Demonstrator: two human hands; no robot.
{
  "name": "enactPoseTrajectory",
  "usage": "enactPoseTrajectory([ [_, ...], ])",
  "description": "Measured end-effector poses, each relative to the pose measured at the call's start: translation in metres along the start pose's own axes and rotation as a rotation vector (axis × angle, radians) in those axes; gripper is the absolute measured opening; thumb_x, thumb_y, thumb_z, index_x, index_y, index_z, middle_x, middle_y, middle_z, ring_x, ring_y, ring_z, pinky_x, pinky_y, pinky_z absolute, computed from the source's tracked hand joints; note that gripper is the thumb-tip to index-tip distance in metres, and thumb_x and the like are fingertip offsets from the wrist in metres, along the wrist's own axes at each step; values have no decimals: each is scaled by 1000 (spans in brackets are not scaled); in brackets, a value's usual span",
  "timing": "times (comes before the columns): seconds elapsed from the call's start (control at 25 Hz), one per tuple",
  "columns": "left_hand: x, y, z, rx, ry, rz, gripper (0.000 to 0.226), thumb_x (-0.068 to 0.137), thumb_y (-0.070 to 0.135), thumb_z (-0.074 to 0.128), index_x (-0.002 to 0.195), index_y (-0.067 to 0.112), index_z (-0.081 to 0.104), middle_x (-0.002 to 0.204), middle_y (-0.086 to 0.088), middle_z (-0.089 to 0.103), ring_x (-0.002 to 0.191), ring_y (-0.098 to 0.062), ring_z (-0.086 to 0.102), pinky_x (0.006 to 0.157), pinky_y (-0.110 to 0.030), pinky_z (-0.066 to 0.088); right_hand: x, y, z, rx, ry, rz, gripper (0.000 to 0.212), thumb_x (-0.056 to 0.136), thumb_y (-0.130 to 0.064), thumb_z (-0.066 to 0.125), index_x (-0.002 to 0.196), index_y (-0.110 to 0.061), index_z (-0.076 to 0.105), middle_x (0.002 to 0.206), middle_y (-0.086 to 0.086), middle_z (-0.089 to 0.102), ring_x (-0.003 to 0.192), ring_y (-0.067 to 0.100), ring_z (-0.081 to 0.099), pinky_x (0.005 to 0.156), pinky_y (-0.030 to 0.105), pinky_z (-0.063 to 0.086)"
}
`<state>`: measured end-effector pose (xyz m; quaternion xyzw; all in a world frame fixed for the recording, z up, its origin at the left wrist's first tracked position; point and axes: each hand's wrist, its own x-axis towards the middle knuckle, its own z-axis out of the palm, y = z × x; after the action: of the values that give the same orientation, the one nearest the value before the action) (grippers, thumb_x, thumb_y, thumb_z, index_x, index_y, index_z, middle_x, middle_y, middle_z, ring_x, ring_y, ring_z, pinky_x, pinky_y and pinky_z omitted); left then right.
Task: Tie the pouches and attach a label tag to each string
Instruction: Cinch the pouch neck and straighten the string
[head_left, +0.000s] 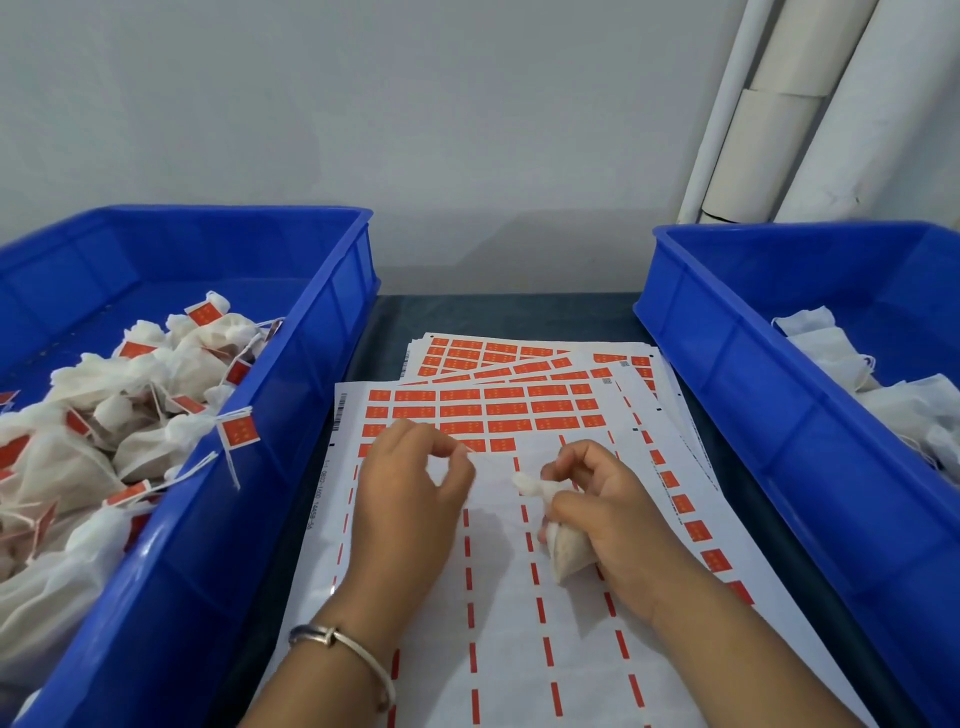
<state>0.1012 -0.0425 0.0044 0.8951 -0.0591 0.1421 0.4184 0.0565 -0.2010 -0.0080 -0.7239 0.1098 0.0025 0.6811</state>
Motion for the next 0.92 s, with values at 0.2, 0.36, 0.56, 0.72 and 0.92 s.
enactPoseTrajectory([
  [0.2, 4, -2, 0, -32, 61, -26, 17, 86, 27, 64, 77, 35, 52, 80, 27, 44, 78, 2, 48, 65, -6, 30, -6, -9, 3, -63, -267, -36, 47, 86, -2, 57, 111, -42, 54, 97, -25, 66, 87, 6, 67, 66, 15, 54],
  [0.36, 8, 3, -7, -131, 22, -9, 13, 85, 35, 60, 80, 42, 50, 83, 34, 43, 79, 8, 47, 68, -8, 34, -9, -16, 2, -38, -401, -47, 35, 91, -14, 59, 117, -37, 54, 99, -11, 72, 96, 9, 67, 73, 16, 53],
  [0.56, 2, 19, -16, -155, -14, 49, 12, 80, 44, 54, 72, 48, 47, 80, 36, 44, 80, 9, 47, 68, -9, 35, -4, -31, 8, 120, -247, -13, 18, 88, -37, 56, 95, -28, 70, 92, -3, 74, 88, 17, 71, 83, 26, 55],
  [0.72, 12, 29, -25, -134, -35, 99, 18, 84, 39, 59, 71, 47, 49, 79, 35, 46, 79, 9, 50, 66, -8, 35, 3, -46, 8, 8, -182, -83, 12, 87, -24, 64, 81, -27, 74, 79, -3, 74, 77, 16, 72, 69, 24, 57],
  [0.92, 42, 27, -6, -73, -218, -41, 20, 94, 23, 54, 108, 34, 62, 111, 14, 63, 95, -5, 60, 70, -12, 46, 23, -52, -3, 99, -81, 15, 8, 85, -23, 66, 86, -21, 74, 77, -2, 73, 68, 15, 71, 59, 23, 54],
])
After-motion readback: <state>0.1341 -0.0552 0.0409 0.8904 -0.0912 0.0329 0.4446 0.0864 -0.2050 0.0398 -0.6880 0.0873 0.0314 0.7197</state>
